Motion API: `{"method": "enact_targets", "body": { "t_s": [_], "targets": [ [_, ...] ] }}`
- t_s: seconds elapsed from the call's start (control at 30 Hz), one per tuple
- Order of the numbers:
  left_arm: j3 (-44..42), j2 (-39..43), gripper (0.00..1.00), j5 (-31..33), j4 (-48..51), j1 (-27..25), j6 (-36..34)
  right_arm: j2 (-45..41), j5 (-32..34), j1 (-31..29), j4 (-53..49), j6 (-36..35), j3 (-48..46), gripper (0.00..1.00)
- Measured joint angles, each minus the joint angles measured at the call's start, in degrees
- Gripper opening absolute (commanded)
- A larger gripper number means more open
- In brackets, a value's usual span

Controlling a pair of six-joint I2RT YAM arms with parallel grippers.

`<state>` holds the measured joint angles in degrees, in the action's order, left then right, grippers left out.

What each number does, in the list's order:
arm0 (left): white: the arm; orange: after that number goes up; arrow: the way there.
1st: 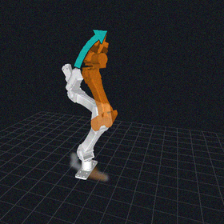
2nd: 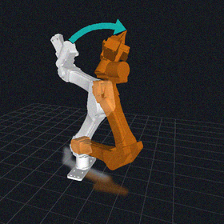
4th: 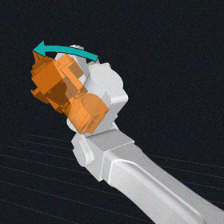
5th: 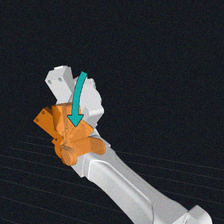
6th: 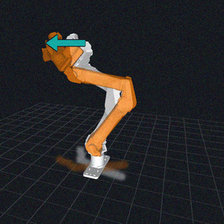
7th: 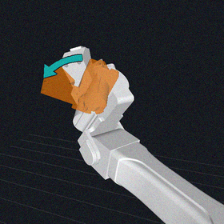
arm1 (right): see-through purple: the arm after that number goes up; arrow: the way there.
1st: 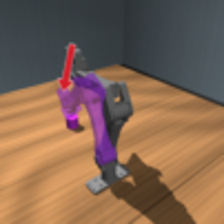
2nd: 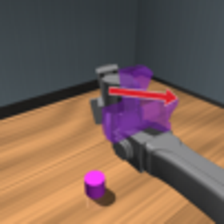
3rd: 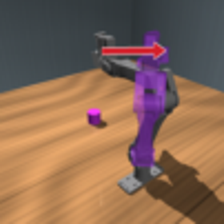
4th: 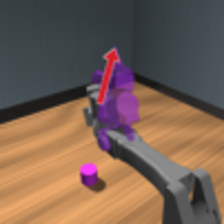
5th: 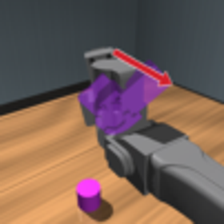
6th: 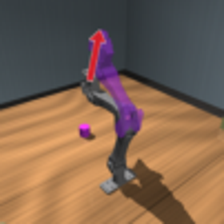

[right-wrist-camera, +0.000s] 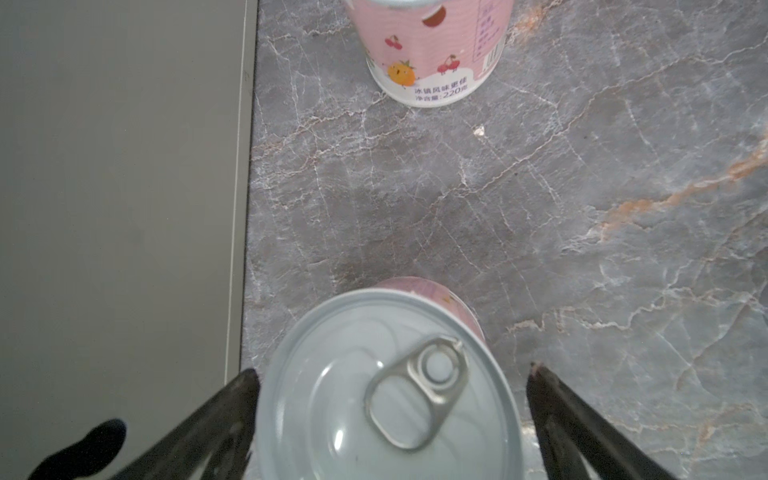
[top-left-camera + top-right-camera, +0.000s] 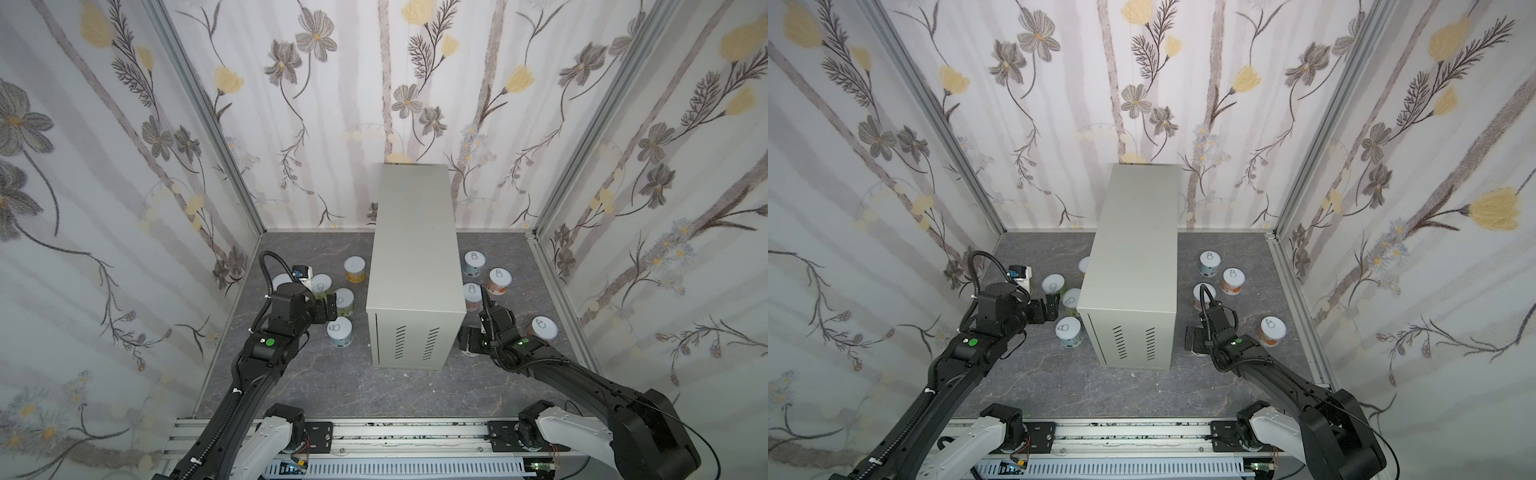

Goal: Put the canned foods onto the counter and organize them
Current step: 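Grasp the pink can with the right gripper and lift it up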

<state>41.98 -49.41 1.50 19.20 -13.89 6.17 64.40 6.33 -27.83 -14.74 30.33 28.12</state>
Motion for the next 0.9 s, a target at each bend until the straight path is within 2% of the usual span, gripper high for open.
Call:
{"method": "enact_targets", "body": {
  "t_s": [0.37, 0.57, 0.77, 0.9],
  "targets": [
    [-0.31, -1.97, 1.0, 0.24, -0.55, -0.52, -0.15, 2.58, 3.08, -1.49, 0.46, -0.85, 0.11, 0.78],
    [-0.31, -2.29, 1.0, 0.63, -0.61, -0.63, -0.39, 3.23, 4.17, -1.51, 0.26, -1.42, 0.87, 0.58],
    [0.17, -4.15, 1.0, 0.39, -1.03, -0.76, -0.44, 3.61, 4.85, -0.07, -3.19, -2.34, 5.75, 0.51],
    [0.57, -4.35, 1.0, 0.39, -1.86, -0.9, -0.85, 3.39, 5.27, 3.63, -8.98, -4.5, 14.97, 0.51]
  ]
}}
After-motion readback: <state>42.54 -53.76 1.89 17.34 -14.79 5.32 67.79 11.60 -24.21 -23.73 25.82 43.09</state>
